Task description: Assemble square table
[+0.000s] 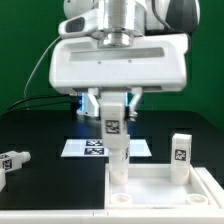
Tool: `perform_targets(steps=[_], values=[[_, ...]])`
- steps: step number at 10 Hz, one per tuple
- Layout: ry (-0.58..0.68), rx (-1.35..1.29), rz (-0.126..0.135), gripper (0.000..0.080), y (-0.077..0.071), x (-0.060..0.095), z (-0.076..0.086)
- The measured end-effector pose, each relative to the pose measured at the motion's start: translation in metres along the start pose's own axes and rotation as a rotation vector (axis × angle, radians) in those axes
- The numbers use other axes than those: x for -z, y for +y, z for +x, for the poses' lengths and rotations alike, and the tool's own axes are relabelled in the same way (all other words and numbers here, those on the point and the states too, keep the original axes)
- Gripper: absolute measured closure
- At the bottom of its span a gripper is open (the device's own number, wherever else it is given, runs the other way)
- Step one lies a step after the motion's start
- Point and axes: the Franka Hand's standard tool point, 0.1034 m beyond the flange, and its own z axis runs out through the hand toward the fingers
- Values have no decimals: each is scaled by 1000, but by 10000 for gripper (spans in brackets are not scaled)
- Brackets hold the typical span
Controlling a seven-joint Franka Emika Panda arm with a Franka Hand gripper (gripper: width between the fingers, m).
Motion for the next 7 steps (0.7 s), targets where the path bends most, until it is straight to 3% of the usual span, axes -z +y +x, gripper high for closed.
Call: perform_targets(steps=[2, 3, 7], values=[[0, 10, 24, 515, -42, -13, -15], [-2, 23, 26, 515, -52, -15, -25], [4, 31, 24, 515, -51, -16, -24]])
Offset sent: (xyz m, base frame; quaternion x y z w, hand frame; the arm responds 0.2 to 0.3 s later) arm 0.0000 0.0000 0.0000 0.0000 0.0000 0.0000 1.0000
